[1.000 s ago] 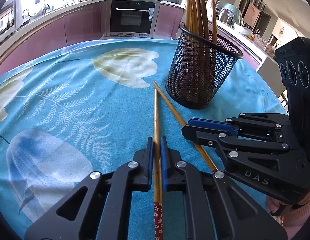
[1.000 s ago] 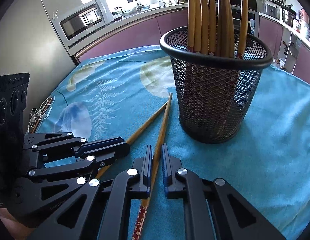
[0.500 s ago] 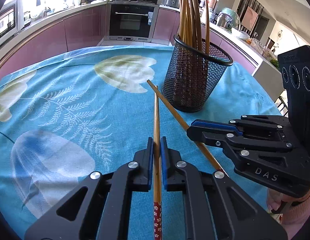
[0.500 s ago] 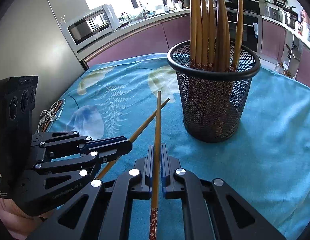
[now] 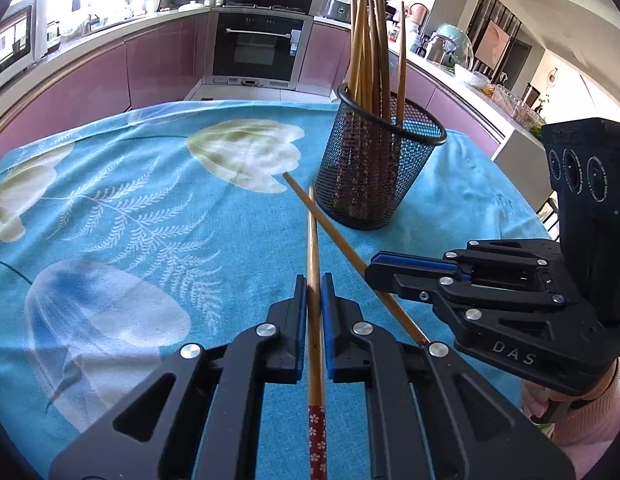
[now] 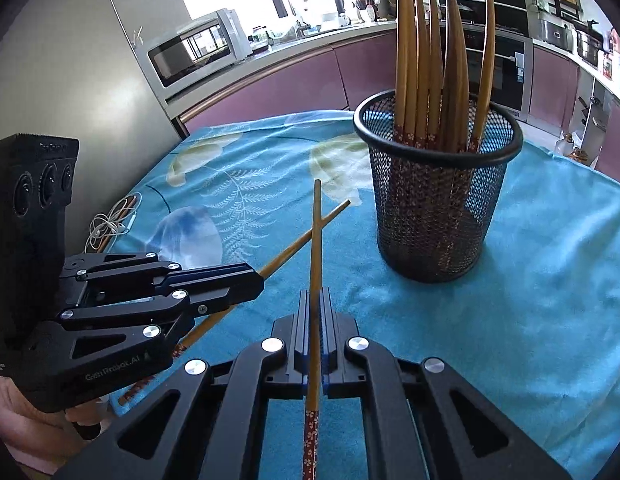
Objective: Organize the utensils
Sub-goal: 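Lift both held chopsticks upright and carry them over the mesh cup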
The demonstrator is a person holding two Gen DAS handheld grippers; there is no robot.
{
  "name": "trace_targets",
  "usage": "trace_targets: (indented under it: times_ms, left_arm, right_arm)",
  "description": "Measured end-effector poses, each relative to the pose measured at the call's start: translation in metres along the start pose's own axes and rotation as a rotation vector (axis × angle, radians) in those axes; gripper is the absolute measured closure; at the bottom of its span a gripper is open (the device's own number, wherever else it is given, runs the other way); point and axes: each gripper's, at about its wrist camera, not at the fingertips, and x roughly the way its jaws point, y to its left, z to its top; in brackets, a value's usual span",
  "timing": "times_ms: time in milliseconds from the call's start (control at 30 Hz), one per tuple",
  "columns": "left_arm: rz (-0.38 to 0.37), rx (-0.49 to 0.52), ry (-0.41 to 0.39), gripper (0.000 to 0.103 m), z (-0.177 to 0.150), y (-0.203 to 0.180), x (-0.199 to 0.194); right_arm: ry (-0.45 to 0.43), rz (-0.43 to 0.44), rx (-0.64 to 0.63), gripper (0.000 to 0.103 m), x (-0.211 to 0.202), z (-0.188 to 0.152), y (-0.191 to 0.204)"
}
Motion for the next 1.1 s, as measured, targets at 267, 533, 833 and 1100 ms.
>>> trace_targets:
  times_ms: [267,533,833,1100]
  left_arm:
    - [-0.008,0.003,0.015,0.095,-0.003,0.000,0.006]
    - [-0.010,-0.003,0.019,0.095,-0.004,0.002,0.006]
    - [-0.021,0.003,-0.016,0.095,0.002,0.000,-0.008]
    - [-0.040,0.014,-0.050,0.095,0.006,-0.004,-0.025]
  right_arm:
    - [0.039,0.009,0.020,0.091,0.016,0.000,-0.005]
    - [0.026,0.020,0.012,0.097,0.012,0.000,-0.002]
    - [-0.071,0.025,-0.011,0.097,-0.023,0.004,0.002]
    - [-0.132,0.017,-0.017,0.097,-0.047,0.008,0.002]
